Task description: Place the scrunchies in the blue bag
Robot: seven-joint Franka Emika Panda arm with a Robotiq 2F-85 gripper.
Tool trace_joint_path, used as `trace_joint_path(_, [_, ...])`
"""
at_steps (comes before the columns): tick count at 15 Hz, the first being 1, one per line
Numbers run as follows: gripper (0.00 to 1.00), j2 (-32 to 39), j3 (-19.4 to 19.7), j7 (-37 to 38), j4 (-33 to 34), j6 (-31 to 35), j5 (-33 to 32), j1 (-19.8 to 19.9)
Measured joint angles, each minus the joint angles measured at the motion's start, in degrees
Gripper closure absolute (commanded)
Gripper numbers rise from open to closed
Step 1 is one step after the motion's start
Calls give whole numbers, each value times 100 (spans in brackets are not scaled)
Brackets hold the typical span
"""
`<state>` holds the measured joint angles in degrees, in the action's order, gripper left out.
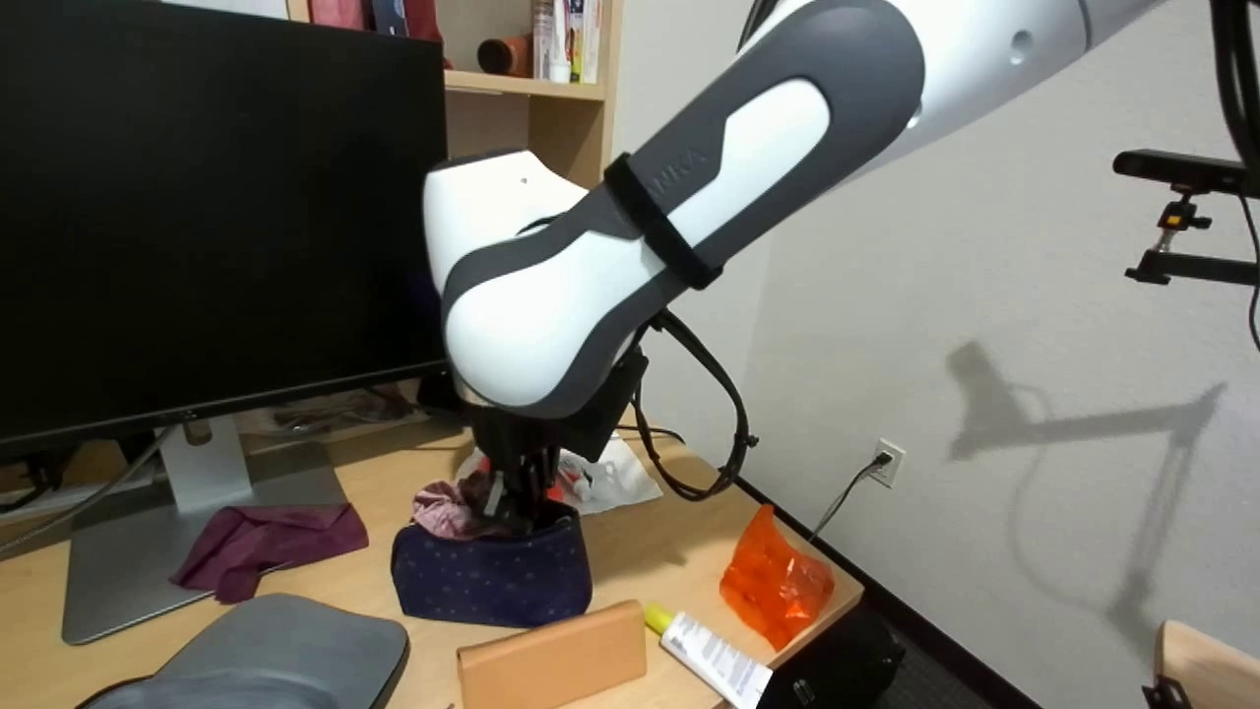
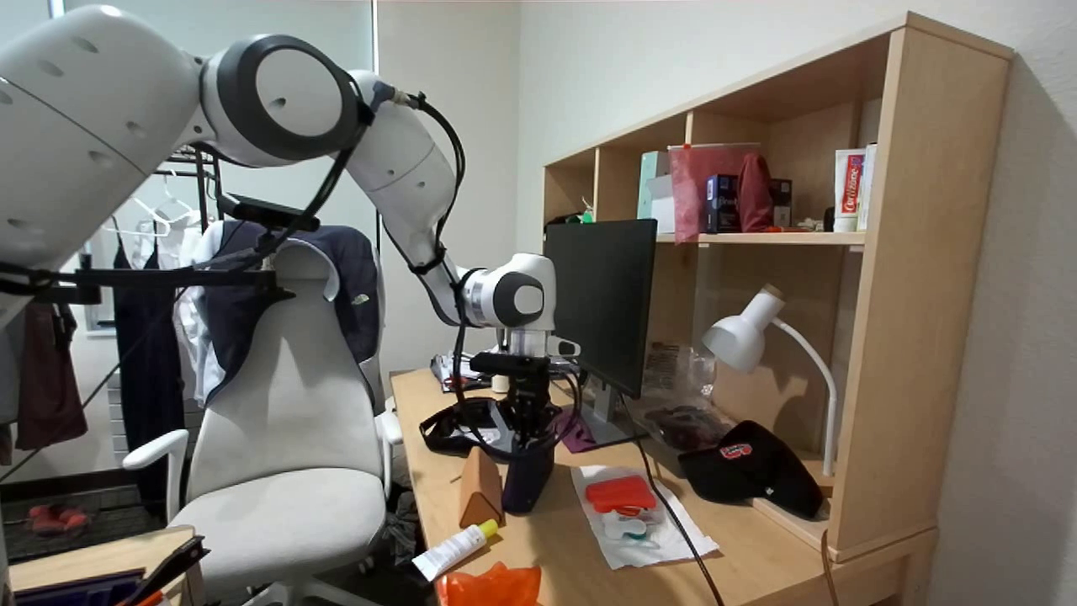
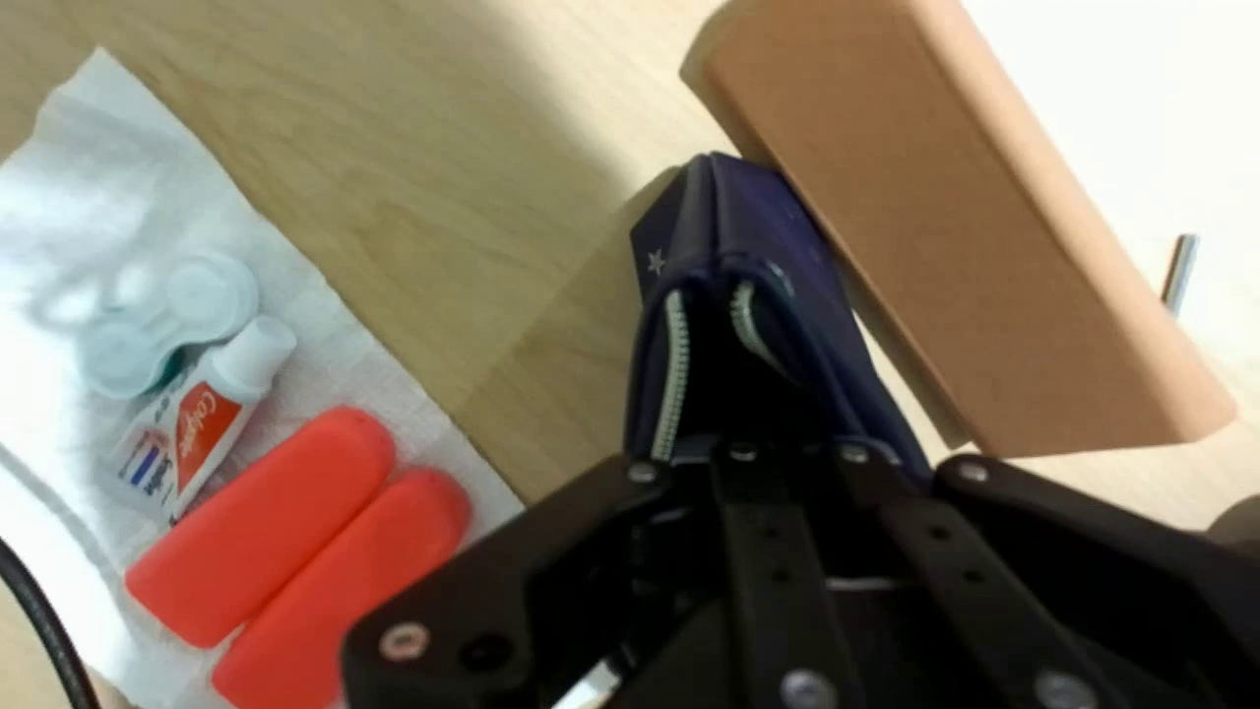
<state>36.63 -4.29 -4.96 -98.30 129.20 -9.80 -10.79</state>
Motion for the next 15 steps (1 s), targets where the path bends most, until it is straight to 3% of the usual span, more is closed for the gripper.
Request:
trace_joint_path(5, [91, 0, -5, -2, 156, -1020, 82, 24])
trace_joint_path(15, [91, 35, -71, -13, 176, -704, 77, 10])
